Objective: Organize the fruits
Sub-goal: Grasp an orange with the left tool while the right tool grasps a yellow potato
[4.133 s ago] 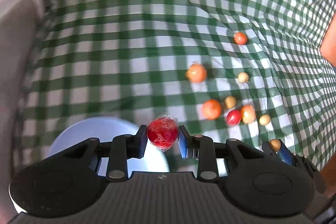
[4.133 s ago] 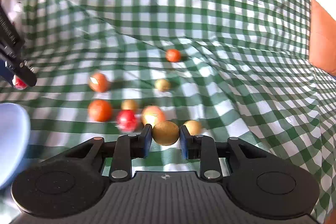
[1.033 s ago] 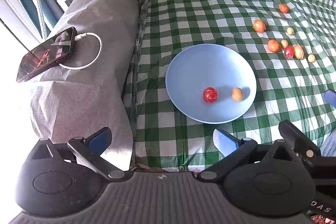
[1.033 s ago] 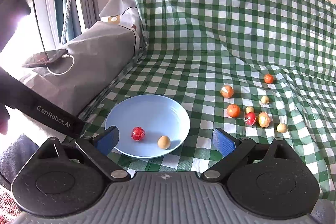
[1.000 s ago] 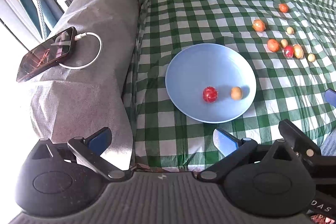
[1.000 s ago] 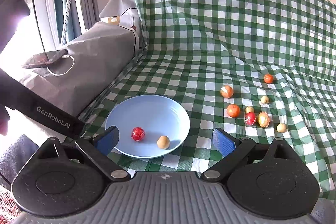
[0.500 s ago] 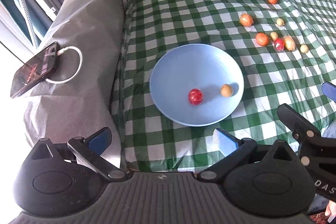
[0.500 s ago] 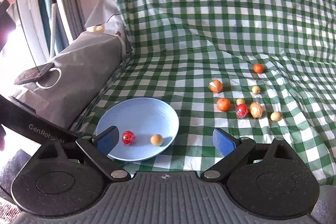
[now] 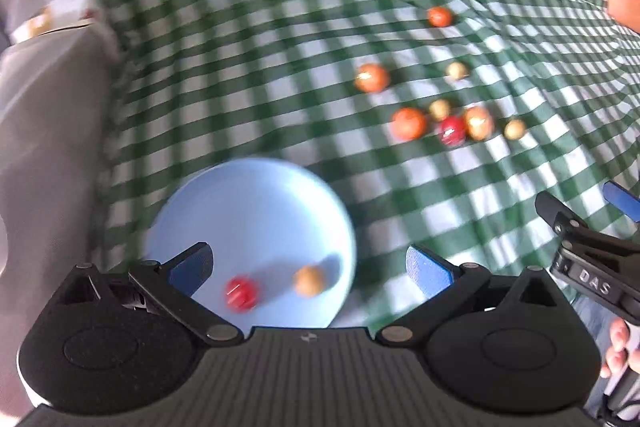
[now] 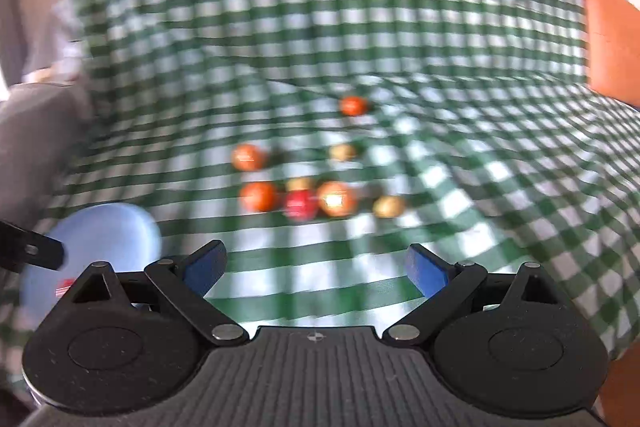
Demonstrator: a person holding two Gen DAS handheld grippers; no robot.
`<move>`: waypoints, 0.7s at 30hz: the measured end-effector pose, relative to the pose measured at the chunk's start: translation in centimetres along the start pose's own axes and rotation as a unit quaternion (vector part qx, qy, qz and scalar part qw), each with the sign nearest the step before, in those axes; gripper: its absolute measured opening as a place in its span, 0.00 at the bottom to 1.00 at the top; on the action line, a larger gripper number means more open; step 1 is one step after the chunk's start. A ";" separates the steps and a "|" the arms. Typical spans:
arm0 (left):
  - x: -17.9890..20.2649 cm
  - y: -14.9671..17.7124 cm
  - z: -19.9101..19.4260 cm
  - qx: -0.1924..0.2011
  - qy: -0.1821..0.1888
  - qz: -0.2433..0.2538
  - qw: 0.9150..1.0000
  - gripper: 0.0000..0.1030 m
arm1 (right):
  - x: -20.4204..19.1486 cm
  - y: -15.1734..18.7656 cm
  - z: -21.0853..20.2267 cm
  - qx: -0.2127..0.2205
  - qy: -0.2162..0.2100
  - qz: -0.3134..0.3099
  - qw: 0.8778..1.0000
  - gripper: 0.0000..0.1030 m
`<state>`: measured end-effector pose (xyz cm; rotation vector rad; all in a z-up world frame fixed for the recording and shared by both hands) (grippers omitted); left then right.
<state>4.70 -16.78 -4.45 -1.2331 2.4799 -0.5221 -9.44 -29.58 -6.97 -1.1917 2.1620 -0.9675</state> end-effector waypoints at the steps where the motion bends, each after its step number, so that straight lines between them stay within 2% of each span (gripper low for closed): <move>1: 0.6 -0.8 1.1 -0.005 0.008 0.001 1.000 1.00 | 0.9 -0.1 0.9 0.000 0.013 0.004 1.000 0.93; 4: 2.3 -3.1 4.4 -0.017 0.020 -0.002 1.000 1.00 | 3.8 -0.4 3.7 -0.004 0.041 0.017 0.999 0.93; 8: 3.6 -6.1 9.1 -0.028 -0.001 -0.015 0.999 1.00 | 5.6 -0.7 8.1 -0.010 0.063 0.015 0.998 0.92; 9: 3.8 -6.7 9.9 -0.029 -0.003 -0.020 0.999 1.00 | 5.7 -0.9 9.2 -0.011 0.067 0.014 0.998 0.91; 12: 4.2 -8.3 12.1 -0.030 0.005 -0.029 0.999 1.00 | 6.0 -1.0 11.9 -0.018 0.062 0.001 0.998 0.76; 15: 5.0 -9.6 14.3 -0.040 0.013 -0.027 0.999 1.00 | 5.7 -0.8 14.2 -0.021 0.059 -0.011 0.998 0.71; 16: 5.3 -9.9 15.0 -0.044 0.013 -0.025 0.999 1.00 | 5.7 -0.6 15.0 -0.026 0.057 -0.013 0.998 0.65; 18: 5.9 -10.3 16.4 -0.052 0.011 -0.020 0.998 1.00 | 5.8 -0.4 15.9 -0.034 0.053 -0.010 0.998 0.63; 21: 6.5 -10.7 17.3 -0.056 0.048 -0.029 0.997 1.00 | 5.7 -0.3 16.4 -0.023 0.053 -0.013 0.998 0.63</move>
Point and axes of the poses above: each gripper's, at about its wrist camera, not at the fingertips, and z roughly the way its jaws point, x to its right, y to its underside, the point moved 2 cm from there along z, roughly the way its jaws point
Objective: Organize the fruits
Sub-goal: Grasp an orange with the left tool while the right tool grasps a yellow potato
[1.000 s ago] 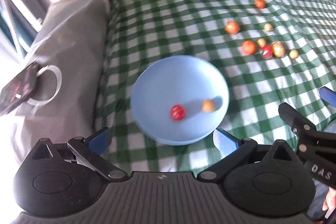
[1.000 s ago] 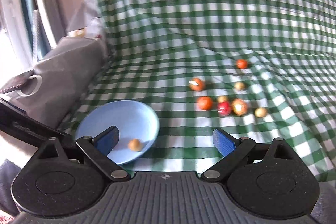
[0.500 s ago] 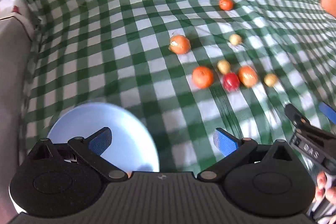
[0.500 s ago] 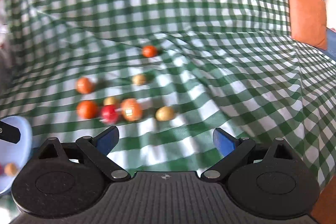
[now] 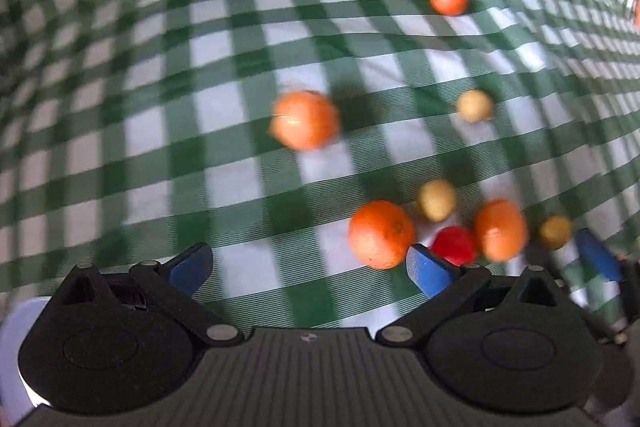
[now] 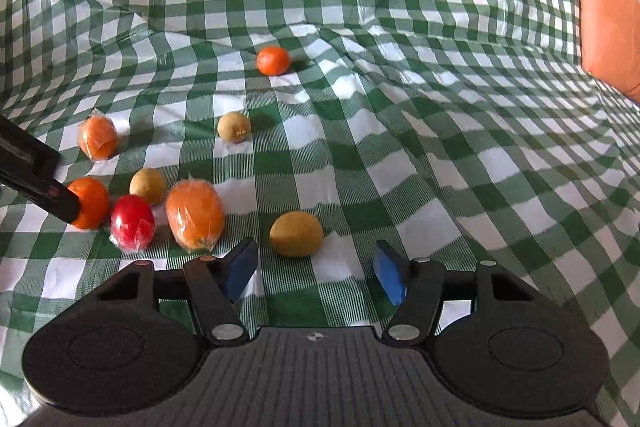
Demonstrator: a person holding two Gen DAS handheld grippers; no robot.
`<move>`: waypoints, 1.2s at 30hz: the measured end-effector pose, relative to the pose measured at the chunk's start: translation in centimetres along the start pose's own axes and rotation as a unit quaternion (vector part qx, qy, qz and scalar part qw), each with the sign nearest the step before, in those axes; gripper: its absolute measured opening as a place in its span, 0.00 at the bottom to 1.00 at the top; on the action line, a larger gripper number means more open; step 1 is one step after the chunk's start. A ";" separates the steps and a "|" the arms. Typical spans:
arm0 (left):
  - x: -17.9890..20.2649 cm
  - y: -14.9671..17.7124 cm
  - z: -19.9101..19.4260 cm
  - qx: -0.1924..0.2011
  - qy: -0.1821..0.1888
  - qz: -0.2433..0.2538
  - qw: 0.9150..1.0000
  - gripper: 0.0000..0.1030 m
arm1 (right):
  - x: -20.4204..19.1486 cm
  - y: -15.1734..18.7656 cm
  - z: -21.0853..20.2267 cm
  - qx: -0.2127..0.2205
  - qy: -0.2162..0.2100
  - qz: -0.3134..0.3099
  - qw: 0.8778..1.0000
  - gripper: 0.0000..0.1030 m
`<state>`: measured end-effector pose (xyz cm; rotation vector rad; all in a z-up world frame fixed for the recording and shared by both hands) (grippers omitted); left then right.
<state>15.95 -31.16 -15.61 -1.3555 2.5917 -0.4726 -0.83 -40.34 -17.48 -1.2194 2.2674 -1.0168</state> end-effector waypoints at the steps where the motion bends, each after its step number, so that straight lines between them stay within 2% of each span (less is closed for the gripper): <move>1: 0.3 -0.2 0.2 -0.002 0.002 0.000 1.000 1.00 | -0.1 0.0 0.0 0.004 0.000 -0.003 1.000 0.63; 3: 0.8 -0.4 0.3 0.005 0.001 0.010 1.000 0.99 | -0.1 0.1 0.3 0.011 0.000 -0.006 1.000 0.63; 4: 1.1 -0.4 0.2 0.014 0.007 0.016 1.000 0.91 | -0.2 0.1 0.4 0.014 0.000 -0.007 1.000 0.61; 5: 1.3 -0.3 0.0 0.019 0.021 0.019 0.999 0.74 | -0.2 0.0 0.5 0.016 -0.002 -0.010 1.000 0.53; 6: 1.5 -0.3 -0.2 0.017 0.047 0.017 0.999 0.62 | -0.3 0.0 0.5 0.020 -0.009 -0.013 1.000 0.29; 7: 1.6 -0.4 -0.4 0.012 0.071 0.010 0.997 0.39 | -0.3 -0.1 0.4 0.022 -0.016 -0.019 0.999 0.29; 8: 1.8 -0.4 -0.7 0.010 0.086 0.006 0.996 0.32 | -0.5 -0.1 0.4 0.023 -0.016 -0.028 0.999 0.29; 11: 2.4 -0.1 -1.2 0.035 0.067 0.032 0.997 0.33 | -0.6 -0.1 0.5 0.024 -0.017 -0.036 0.999 0.29; 12: 2.4 0.0 -1.0 0.031 0.064 0.037 0.997 0.33 | -0.6 0.0 0.4 0.024 -0.016 -0.035 0.999 0.29; 15: 1.9 0.0 -0.2 0.004 0.077 0.016 0.997 0.52 | -0.7 -0.1 0.3 0.024 -0.016 -0.033 0.999 0.29; 16: 1.6 -0.1 -0.1 0.006 0.077 0.006 0.997 0.66 | -0.7 -0.1 0.2 0.024 -0.016 -0.032 0.999 0.29; 17: 1.0 -0.1 -0.3 0.013 0.077 -0.001 0.997 0.74 | -0.7 -0.1 0.3 0.024 -0.016 -0.031 0.999 0.29; 18: 0.9 -0.2 -0.3 0.019 0.075 -0.006 0.997 0.75 | -0.7 -0.1 0.3 0.025 -0.016 -0.031 0.999 0.29; 22: 0.5 -0.7 0.7 0.006 0.076 -0.013 0.997 0.73 | -0.7 -0.1 0.3 0.025 -0.018 -0.029 0.999 0.30; 24: 0.9 -0.6 0.8 0.009 0.067 0.001 0.998 0.72 | -0.7 -0.1 0.3 0.026 -0.018 -0.030 0.999 0.30; 25: 1.1 -0.4 0.7 0.014 0.061 0.013 0.998 0.63 | -0.7 -0.1 0.3 0.026 -0.018 -0.030 0.999 0.30; 27: 1.4 -0.1 0.3 0.027 0.065 0.033 0.997 0.35 | -0.7 -0.1 0.3 0.026 -0.017 -0.030 0.999 0.30; 29: 1.3 0.1 -0.2 0.033 0.063 0.031 0.997 0.35 | -0.7 -0.1 0.1 0.026 -0.016 -0.031 0.999 0.30; 31: 1.2 0.5 -1.3 0.056 0.050 0.035 0.997 0.35 | -0.7 -0.3 0.1 0.026 -0.017 -0.030 0.999 0.29; 36: 0.1 3.2 -7.0 0.092 0.040 0.046 0.994 0.35 | 0.1 -1.3 -1.3 0.058 0.003 -0.018 0.998 0.29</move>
Point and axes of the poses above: each gripper's, at about its wrist camera, not at the fingertips, and z roughly the way its jaws point, x to its right, y to its underside, the point moved 2 cm from there along z, roughly the way its jaws point
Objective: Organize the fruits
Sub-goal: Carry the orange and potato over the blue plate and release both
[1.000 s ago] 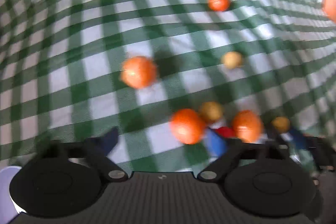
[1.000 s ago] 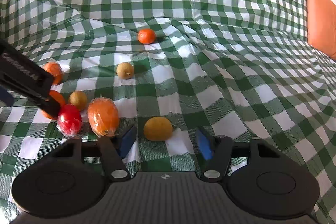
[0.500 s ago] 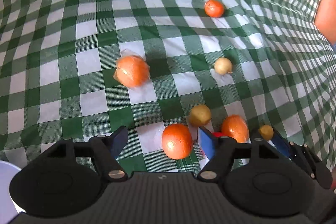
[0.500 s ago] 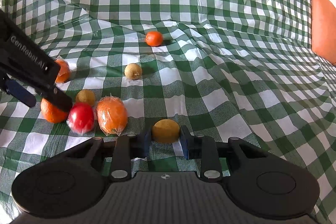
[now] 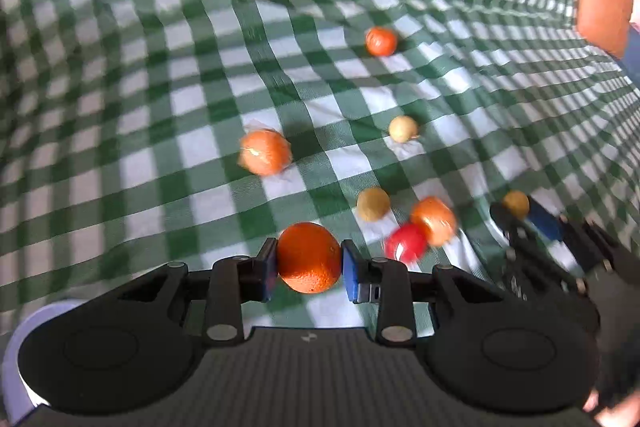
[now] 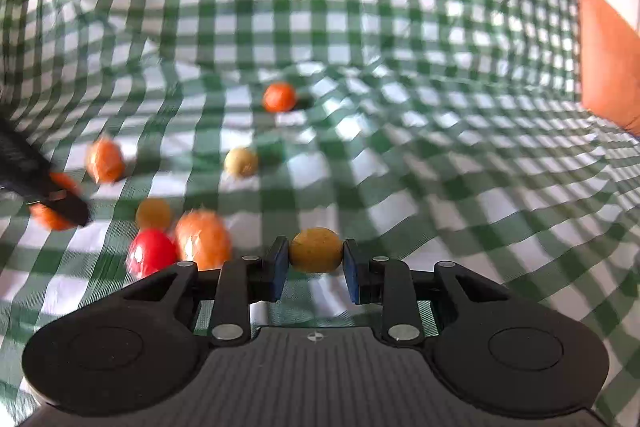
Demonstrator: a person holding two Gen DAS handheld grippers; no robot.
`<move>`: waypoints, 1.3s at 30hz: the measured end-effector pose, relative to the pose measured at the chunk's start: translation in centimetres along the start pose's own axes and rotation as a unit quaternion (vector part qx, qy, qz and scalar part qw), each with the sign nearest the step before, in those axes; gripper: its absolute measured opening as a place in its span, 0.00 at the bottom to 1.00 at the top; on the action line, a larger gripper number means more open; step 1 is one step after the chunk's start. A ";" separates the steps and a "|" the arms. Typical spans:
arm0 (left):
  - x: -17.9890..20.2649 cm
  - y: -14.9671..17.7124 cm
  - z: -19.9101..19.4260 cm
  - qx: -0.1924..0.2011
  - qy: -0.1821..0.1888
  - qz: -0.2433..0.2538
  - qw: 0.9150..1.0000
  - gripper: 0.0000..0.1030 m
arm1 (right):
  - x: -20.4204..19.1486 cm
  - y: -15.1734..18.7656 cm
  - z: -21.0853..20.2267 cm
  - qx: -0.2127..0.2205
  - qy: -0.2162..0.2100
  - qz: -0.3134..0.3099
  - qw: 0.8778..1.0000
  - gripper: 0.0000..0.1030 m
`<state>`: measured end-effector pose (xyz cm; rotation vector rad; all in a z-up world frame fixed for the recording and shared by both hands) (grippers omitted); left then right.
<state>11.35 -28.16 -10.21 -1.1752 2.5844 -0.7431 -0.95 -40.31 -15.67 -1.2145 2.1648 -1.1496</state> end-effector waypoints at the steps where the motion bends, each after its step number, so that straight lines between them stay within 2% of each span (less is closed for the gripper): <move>1: -0.2 0.5 -1.5 0.007 -0.002 0.002 1.000 0.35 | 0.2 -0.3 -0.4 0.003 0.006 0.000 1.000 0.29; 6: -2.5 5.0 -9.8 0.019 -0.008 -0.014 1.000 0.35 | 0.5 -1.7 -5.1 0.011 -0.013 0.010 1.000 0.29; 11: -5.3 10.5 -16.2 0.014 -0.040 -0.021 0.999 0.35 | -1.0 -2.2 -12.4 0.020 -0.087 -0.005 0.996 0.29; 14: -7.1 13.5 -19.1 0.018 -0.063 -0.034 0.997 0.35 | -3.9 -1.9 -16.7 0.018 -0.134 -0.028 0.990 0.29; 18: -9.4 16.6 -22.2 0.027 -0.075 -0.072 0.994 0.35 | -8.3 -1.2 -21.4 0.004 -0.199 -0.049 0.979 0.29; 25: -12.0 19.7 -25.7 0.058 -0.090 -0.107 0.988 0.35 | -15.6 -0.8 -27.7 0.012 -0.285 -0.108 0.952 0.29; 30: -12.8 20.4 -26.6 0.066 -0.084 -0.125 0.986 0.35 | -17.9 -0.2 -30.4 0.026 -0.299 -0.147 0.942 0.30; 39: -13.0 20.5 -26.8 0.076 -0.077 -0.133 0.985 0.35 | -18.3 0.3 -30.8 0.019 -0.287 -0.159 0.945 0.29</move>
Point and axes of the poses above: each gripper's, at about its wrist camera, not at the fingertips, and z roughly the way its jaws point, x to its right, y to its underside, the point moved 2 cm from there along z, roughly the way its jaws point
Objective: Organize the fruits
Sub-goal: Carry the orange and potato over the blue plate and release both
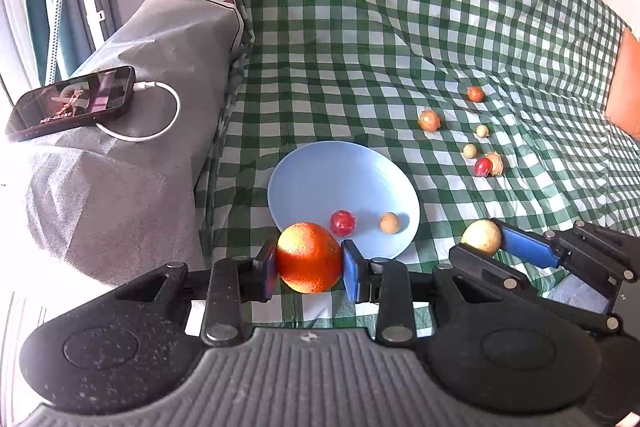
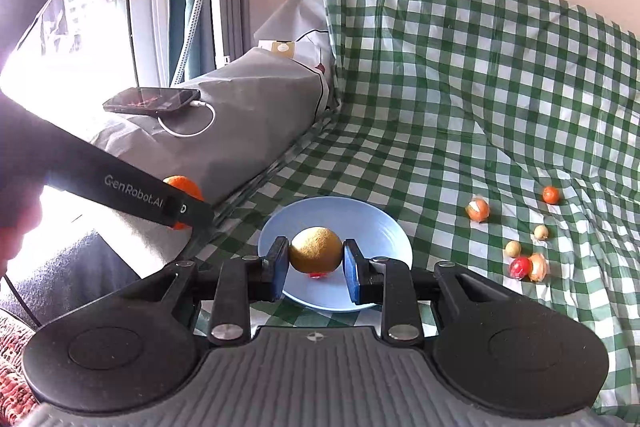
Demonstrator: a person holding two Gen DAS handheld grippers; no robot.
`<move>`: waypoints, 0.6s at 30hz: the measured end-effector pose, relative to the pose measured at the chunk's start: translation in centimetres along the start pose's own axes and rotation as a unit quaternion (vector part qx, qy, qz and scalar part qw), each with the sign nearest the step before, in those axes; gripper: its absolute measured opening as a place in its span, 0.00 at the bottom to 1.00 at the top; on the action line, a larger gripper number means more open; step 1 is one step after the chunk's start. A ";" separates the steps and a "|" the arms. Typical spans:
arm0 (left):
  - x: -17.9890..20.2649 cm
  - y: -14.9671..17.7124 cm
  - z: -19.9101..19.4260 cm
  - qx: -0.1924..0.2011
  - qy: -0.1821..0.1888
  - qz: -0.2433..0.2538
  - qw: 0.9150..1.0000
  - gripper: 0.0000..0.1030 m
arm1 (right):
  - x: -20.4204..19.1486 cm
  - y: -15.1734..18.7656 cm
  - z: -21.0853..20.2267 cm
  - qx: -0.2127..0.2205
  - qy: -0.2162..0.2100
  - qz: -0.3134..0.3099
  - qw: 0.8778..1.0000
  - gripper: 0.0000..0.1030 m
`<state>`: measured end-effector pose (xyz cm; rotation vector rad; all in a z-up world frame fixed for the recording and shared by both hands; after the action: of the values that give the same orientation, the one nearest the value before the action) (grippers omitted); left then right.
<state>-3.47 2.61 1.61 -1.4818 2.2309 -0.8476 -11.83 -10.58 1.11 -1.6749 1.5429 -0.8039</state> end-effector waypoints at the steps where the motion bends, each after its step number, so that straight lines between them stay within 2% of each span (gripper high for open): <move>1: 0.0 0.0 0.1 0.000 0.001 0.000 1.000 0.35 | 0.0 0.1 0.0 -0.001 0.000 -0.001 1.000 0.29; 18: -0.5 -0.6 2.4 -0.022 -0.007 -0.004 1.000 0.35 | 0.6 0.7 1.7 -0.023 0.007 0.006 1.000 0.29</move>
<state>-1.47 2.19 0.16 -1.5120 2.2490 -0.7942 -10.74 -11.02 -0.45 -1.6957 1.5909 -0.7813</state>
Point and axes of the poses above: each gripper's, at about its wrist camera, not at the fingertips, and z roughly the way its jaws point, x to its right, y to its underside, the point moved 2 cm from there along z, roughly the way its jaws point
